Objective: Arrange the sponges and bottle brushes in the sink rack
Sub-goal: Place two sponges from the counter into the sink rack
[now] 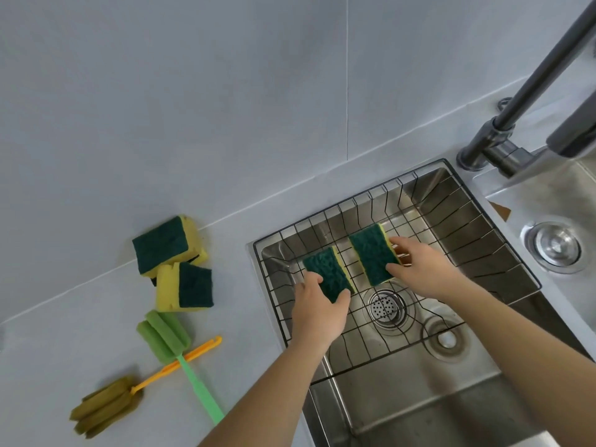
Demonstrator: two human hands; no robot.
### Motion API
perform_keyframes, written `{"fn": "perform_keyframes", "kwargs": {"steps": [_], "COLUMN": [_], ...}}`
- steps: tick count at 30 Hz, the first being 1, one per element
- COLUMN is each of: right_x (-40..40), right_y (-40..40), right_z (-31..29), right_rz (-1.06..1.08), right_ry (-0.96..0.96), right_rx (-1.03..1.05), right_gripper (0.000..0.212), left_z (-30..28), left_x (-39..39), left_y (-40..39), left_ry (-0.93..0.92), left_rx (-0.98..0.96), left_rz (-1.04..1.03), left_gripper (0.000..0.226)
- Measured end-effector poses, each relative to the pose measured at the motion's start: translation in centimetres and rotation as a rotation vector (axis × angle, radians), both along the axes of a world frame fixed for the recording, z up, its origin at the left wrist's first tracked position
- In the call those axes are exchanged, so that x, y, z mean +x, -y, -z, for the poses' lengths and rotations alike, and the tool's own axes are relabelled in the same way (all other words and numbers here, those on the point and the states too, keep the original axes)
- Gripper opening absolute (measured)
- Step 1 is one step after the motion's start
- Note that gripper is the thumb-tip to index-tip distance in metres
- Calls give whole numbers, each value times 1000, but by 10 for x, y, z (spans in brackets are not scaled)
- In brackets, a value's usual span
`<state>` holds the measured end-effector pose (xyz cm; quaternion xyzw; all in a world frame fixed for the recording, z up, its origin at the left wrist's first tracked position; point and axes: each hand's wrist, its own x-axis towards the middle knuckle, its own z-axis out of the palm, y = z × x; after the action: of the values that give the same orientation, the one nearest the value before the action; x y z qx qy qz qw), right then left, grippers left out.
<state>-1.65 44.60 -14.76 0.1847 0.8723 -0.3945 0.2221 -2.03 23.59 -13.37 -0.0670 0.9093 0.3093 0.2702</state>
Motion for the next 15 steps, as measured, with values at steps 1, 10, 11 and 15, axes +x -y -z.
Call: {"fn": "perform_keyframes", "kwargs": {"steps": [1,10,11,15], "right_x": [-1,-18,-20,-30], "right_y": [-1,-18,-18,-14], "right_z": [-1,-14,-15,-18], "right_rz": [-17,-175,-230,-489], "right_ry": [7,-104,-98,6], "right_rx": [3,124,131,232], "right_gripper": [53,73,79,108], "left_z": [-2,-9,-7,7], "left_x": [0,-29,-33,-46], "left_y": [3,21,20,18], "left_ry": [-17,-319,-336,-305], "left_rx": [-18,-146,-171,-282], "left_rz": [38,480,555,733], "left_gripper": [52,68,76,108]}}
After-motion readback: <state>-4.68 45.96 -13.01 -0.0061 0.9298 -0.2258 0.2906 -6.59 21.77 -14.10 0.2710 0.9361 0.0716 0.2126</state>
